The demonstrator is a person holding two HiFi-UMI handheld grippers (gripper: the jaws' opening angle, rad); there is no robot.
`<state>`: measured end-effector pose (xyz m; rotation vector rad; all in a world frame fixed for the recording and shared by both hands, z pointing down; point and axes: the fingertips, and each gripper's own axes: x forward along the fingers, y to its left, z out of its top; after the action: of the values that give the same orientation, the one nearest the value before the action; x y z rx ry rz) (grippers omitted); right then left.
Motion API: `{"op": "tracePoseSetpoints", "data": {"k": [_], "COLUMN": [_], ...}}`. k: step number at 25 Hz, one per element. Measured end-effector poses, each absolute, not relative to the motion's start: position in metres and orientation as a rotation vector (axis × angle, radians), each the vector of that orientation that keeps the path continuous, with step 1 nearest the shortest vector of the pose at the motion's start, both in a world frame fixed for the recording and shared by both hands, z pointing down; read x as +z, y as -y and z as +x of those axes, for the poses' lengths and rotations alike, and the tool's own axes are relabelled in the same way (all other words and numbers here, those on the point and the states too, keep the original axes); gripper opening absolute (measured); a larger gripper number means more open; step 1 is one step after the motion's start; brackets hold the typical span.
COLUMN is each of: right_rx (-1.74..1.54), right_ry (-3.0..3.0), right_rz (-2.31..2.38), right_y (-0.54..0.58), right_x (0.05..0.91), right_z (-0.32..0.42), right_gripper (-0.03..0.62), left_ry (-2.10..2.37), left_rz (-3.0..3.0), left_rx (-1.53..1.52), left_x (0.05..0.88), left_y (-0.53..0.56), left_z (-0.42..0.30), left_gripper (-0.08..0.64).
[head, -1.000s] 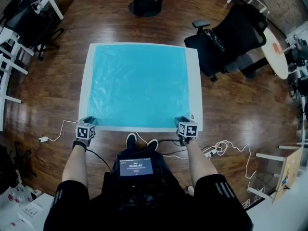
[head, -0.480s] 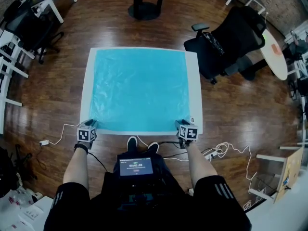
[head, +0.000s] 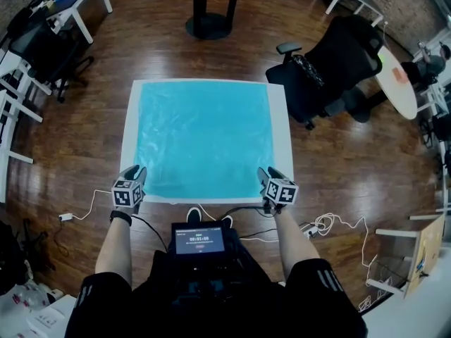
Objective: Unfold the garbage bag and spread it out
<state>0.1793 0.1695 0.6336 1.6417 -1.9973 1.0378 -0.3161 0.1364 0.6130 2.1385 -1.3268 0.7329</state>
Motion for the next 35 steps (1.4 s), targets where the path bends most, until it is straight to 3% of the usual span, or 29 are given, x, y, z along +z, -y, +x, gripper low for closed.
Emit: {"op": "tracePoseSetpoints", "data": {"k": [10,15,18,35], "right_rx": [0.816,0.738,0.75,0.561], "right_ry": [2.309,2.372,2.42,2.698], "right_rz": [1.687,1.737,1.736,1.602], "right_y": [-0.125,-0.115,-0.115,-0.137], "right_x": [0.501,0.451,0.429,0.33], "right_z": [0.141,0.125,0.112,0.078], "right_gripper": [0.161,0.061,0.033,0.017], "left_ry": [1.327,1.281,1.251,1.197], "left_rz": [2.409,2.537,2.604,2.742], "left_rx": [0.491,0.421,0.405,0.329], "left_x": [0.493,0.448,0.427,0.36], "left_y": [-0.1,-0.104,-0.112,-0.148], "left_z": [-0.251,-0.217,-0.201,-0.156], "left_gripper": [0.107,0.107,0.106,0.107]}}
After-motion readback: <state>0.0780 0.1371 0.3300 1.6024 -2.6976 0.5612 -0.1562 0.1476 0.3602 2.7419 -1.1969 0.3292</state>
